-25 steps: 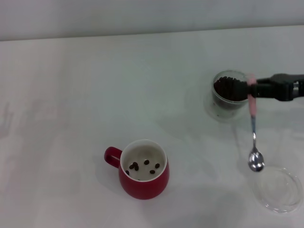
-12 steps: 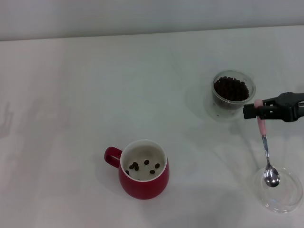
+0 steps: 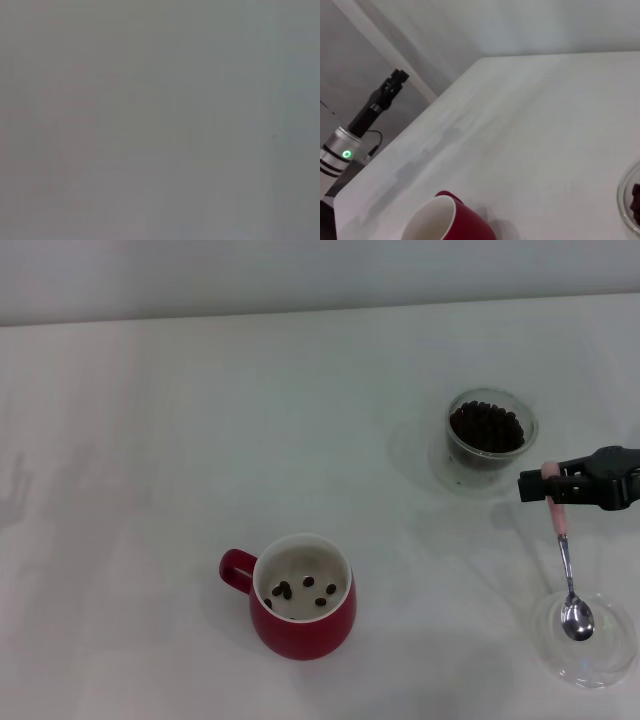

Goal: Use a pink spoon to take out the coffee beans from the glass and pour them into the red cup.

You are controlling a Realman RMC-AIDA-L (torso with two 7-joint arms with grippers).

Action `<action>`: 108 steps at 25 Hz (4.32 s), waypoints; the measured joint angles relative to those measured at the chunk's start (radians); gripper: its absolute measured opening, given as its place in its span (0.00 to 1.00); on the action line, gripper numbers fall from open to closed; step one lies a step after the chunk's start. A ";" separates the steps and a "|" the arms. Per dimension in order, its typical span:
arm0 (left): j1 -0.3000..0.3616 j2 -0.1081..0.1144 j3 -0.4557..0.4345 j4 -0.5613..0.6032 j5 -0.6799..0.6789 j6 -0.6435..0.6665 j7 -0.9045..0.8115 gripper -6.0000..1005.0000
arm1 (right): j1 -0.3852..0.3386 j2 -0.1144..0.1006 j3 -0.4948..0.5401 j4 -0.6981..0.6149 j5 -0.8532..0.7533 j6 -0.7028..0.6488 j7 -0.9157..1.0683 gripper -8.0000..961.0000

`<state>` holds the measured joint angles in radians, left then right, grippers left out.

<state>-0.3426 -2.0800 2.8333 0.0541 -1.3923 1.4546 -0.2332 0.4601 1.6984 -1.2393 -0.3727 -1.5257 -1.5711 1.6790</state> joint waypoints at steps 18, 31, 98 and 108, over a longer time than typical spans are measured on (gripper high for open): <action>-0.015 0.000 0.000 0.000 -0.001 -0.007 0.000 0.66 | 0.009 0.026 -0.006 0.024 -0.094 0.039 0.012 0.19; -0.017 0.000 0.000 0.000 -0.001 -0.007 0.000 0.67 | 0.025 0.033 -0.010 0.020 -0.150 0.041 0.060 0.19; 0.004 -0.005 -0.002 0.062 -0.144 -0.098 -0.004 0.67 | 0.072 0.315 0.970 0.259 0.551 0.586 -1.415 0.91; -0.027 -0.006 -0.002 0.077 -0.229 -0.170 -0.004 0.67 | 0.106 0.314 0.971 0.297 0.596 0.635 -1.460 0.91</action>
<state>-0.3699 -2.0856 2.8318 0.1308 -1.6209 1.2844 -0.2370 0.5665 2.0126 -0.2683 -0.0760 -0.9297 -0.9363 0.2191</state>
